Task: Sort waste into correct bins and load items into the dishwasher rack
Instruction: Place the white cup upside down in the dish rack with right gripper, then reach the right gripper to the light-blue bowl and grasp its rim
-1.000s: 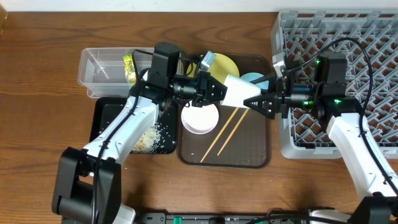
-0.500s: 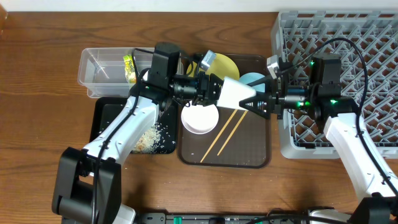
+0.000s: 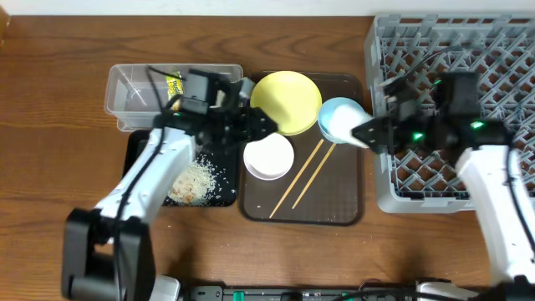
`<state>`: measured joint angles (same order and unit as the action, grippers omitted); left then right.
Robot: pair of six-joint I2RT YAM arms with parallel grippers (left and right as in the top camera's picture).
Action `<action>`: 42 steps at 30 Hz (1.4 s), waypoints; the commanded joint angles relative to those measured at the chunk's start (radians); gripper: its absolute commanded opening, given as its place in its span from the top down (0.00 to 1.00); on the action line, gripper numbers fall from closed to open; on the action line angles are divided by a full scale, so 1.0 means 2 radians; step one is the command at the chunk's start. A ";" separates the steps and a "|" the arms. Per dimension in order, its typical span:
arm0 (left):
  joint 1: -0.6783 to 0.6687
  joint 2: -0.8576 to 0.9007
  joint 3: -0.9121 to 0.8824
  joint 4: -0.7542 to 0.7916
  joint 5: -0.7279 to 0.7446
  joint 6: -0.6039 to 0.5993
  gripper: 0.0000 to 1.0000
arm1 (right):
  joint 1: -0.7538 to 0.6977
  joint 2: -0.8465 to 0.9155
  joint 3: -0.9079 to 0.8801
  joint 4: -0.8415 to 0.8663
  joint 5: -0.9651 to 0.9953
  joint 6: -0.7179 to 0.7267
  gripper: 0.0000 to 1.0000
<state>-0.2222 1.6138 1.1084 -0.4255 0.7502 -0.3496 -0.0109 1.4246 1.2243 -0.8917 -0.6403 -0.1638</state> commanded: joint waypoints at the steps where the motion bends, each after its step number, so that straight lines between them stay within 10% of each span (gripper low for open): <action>1: 0.021 -0.058 0.005 -0.043 -0.154 0.053 0.44 | -0.023 -0.020 0.077 -0.051 0.128 0.007 0.69; 8: 0.042 -0.134 0.005 -0.127 -0.291 0.053 0.40 | -0.059 -0.019 0.139 -0.150 0.298 0.069 0.71; 31: 0.042 -0.150 0.004 -0.135 -0.291 0.053 0.38 | -0.174 0.159 0.139 -0.190 0.346 0.110 0.68; 34: 0.042 -0.150 0.004 -0.135 -0.292 0.053 0.38 | -0.174 0.181 0.139 -0.180 0.328 0.110 0.51; 38: 0.042 -0.150 0.004 -0.137 -0.292 0.053 0.34 | -0.174 0.198 0.139 -0.172 0.270 0.109 0.04; 42: 0.042 -0.150 0.004 -0.144 -0.292 0.053 0.33 | -0.174 0.197 0.142 -0.169 0.246 0.109 0.01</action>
<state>-0.1402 1.3148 1.1080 -0.7040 0.1791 -0.2569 -0.3565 1.8259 1.4906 -1.2316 -0.0734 0.0490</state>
